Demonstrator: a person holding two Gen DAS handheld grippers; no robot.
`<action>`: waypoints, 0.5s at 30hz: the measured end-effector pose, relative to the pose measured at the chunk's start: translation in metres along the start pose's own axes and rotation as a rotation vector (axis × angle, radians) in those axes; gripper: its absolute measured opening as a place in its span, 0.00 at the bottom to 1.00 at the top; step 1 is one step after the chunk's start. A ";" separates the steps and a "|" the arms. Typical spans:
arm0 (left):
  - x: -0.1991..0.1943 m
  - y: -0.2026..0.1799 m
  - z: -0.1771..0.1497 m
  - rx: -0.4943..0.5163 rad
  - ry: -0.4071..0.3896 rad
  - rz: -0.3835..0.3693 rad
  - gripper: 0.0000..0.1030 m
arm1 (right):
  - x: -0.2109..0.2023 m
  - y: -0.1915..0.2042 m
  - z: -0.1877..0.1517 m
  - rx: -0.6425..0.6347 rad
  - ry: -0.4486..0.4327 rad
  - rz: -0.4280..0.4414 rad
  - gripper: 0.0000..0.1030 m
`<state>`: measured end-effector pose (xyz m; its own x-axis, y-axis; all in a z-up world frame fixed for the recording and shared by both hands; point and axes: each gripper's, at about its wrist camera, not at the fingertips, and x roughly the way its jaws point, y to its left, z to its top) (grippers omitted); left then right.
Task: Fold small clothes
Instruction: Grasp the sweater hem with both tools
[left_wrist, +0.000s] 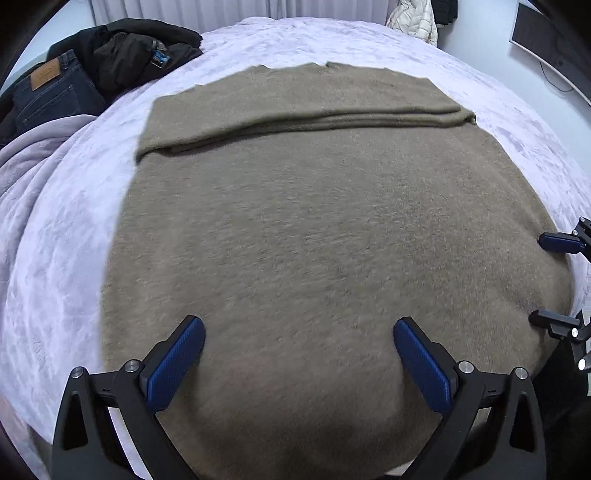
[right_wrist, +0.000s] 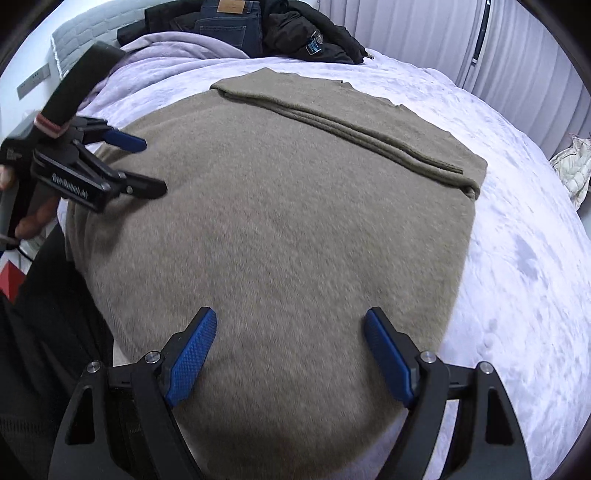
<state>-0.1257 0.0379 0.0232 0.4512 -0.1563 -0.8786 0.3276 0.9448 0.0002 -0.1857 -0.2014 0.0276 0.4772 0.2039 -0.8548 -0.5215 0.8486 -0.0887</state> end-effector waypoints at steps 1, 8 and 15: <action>-0.007 0.007 -0.005 -0.008 -0.019 0.007 1.00 | -0.004 -0.001 -0.001 -0.004 0.007 -0.005 0.82; -0.017 0.071 -0.060 -0.097 -0.003 -0.020 1.00 | -0.035 -0.023 -0.048 0.092 0.009 0.011 0.82; -0.018 0.079 -0.087 -0.147 -0.062 -0.157 1.00 | -0.039 -0.026 -0.067 0.209 -0.075 0.115 0.82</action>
<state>-0.1805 0.1402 -0.0026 0.4560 -0.3174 -0.8314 0.2748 0.9388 -0.2077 -0.2381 -0.2637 0.0294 0.4785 0.3346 -0.8118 -0.4220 0.8984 0.1216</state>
